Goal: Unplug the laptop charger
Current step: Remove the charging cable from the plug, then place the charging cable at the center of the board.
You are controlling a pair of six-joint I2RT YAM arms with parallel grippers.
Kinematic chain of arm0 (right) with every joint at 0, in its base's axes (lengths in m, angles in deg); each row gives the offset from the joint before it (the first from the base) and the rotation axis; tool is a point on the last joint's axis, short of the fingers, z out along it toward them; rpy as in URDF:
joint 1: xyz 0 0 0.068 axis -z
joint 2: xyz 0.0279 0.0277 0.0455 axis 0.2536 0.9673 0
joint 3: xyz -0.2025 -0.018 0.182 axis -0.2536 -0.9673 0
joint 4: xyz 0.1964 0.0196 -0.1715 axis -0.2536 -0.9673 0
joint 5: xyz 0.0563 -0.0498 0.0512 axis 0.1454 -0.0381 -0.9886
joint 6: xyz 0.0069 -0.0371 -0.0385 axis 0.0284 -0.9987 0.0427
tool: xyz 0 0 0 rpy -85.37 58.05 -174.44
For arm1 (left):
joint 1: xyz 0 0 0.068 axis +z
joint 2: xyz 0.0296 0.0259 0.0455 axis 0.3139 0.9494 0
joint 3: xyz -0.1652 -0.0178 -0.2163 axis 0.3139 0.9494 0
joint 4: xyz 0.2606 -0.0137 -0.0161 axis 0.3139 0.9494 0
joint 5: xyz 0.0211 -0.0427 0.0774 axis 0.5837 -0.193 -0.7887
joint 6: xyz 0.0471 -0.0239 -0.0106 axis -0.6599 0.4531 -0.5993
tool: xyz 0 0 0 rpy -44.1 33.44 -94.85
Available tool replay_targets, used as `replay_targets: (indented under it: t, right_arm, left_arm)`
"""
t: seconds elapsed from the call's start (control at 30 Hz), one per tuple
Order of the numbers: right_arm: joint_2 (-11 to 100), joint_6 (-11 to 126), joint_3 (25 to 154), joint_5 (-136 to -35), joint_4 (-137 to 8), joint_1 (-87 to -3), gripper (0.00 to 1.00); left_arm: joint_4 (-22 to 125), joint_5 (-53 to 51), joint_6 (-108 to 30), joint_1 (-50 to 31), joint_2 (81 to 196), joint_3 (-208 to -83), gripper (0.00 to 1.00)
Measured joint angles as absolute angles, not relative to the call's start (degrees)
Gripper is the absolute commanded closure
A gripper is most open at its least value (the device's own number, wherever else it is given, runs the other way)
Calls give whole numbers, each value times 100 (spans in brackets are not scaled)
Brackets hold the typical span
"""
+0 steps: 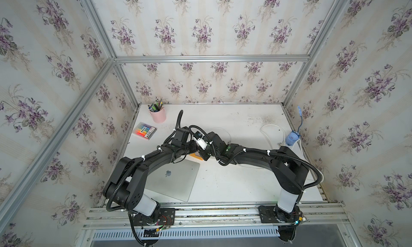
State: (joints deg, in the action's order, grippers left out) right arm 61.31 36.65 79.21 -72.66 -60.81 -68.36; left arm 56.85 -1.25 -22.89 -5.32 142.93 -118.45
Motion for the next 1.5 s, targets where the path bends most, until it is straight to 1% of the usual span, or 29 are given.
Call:
replay_targets:
  t: [0.43, 0.6, 0.97, 1.1, 1.2, 1.43, 1.5]
  right_arm:
    - [5963, 3698, 7873, -7276, -6266, -6841, 100]
    - [5814, 3711, 7873, -7110, -6297, -6830, 100]
    - [5764, 3761, 7903, -6944, -6181, -6828, 100]
    - [5628, 3720, 7908, -6608, -6231, -6771, 100]
    - [5502, 3757, 7910, -6302, -6312, -6375, 100]
    - [5718, 4360, 7689, -5801, -6813, -4338, 100]
    - [5790, 4465, 7534, -5771, -6979, -4010, 100]
  left_arm:
    - [5421, -173, -2175, -536, 14363, -11696, 79]
    - [5696, -197, -2175, -554, 14457, -11587, 80]
    - [5558, -217, -2173, -573, 14512, -11567, 80]
    - [5580, -245, -2173, -573, 14510, -11583, 80]
    - [5633, -271, -2175, -580, 14492, -11600, 80]
    - [5842, -378, -2180, -578, 14422, -11670, 80]
    - [5891, -383, -2182, -578, 14416, -11685, 80]
